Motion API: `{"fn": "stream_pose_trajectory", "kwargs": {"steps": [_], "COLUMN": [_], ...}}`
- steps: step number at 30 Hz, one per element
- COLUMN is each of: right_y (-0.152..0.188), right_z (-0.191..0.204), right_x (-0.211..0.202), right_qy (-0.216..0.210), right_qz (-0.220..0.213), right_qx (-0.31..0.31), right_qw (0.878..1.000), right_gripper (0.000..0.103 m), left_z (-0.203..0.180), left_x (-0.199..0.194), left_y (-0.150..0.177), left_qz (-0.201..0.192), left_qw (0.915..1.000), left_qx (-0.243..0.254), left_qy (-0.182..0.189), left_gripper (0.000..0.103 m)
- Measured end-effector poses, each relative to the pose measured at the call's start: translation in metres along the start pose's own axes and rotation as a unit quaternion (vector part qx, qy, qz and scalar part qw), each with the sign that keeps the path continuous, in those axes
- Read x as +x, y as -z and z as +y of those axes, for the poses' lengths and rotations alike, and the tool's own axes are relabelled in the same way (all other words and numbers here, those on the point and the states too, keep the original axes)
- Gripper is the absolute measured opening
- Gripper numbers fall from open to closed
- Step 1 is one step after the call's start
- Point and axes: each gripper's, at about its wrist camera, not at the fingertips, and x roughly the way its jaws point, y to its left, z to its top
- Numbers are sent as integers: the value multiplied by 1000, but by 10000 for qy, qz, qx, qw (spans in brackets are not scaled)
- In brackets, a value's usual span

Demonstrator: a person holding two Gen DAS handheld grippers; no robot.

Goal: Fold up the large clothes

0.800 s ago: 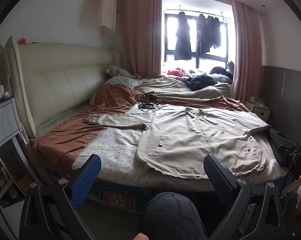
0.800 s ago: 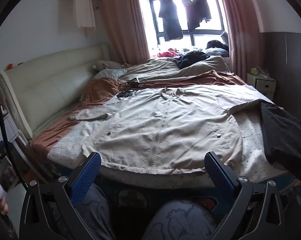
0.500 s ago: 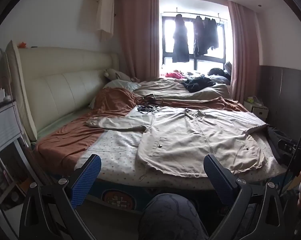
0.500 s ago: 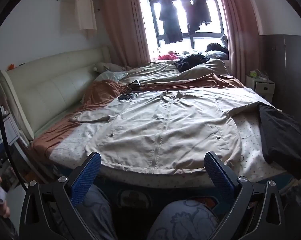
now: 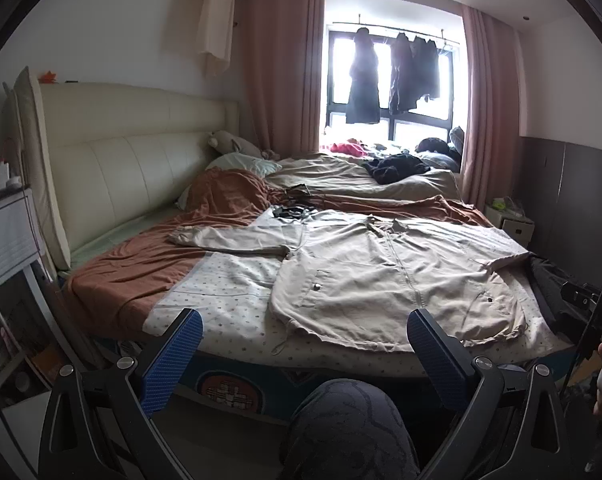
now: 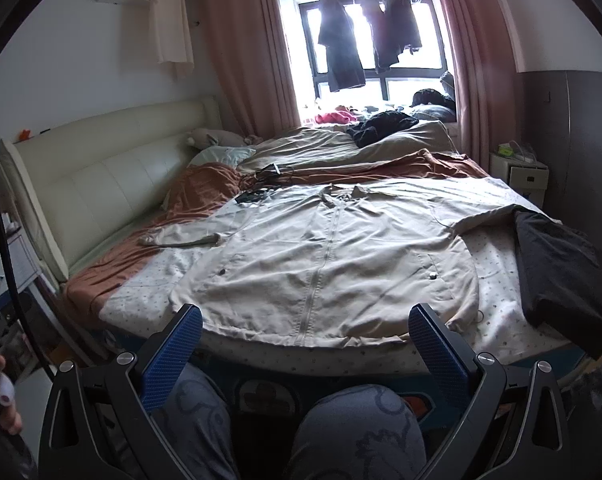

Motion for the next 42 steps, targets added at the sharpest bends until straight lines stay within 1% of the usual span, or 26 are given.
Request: {"fn": "stream_pose_trajectory", "kwargs": {"steps": [8,11,25,42], "right_y": [-1,-1,7,9], "right_z": [0,1,8,10], "right_x": [9,10,0,-3], "right_qy": [-22,-36,-35,-39], "right_qz": [45,49,67,114], "right_qx": [-31,-47,-81,-54], "right_qw": [10000,10000,9999,9999], "right_gripper": [103,103,103,103], "left_z": [-4,-3,4,0], "left_x": [-1,-2,-13,-20], "left_y": [-1,-2,0,4], "left_qz": [-17,-7,-41,-44], "left_qw": [10000,10000,9999,9999], "left_qx": [35,15,-81,-64], "left_qy": [-16,33,64,128], "left_gripper": [102,102,102,102]}}
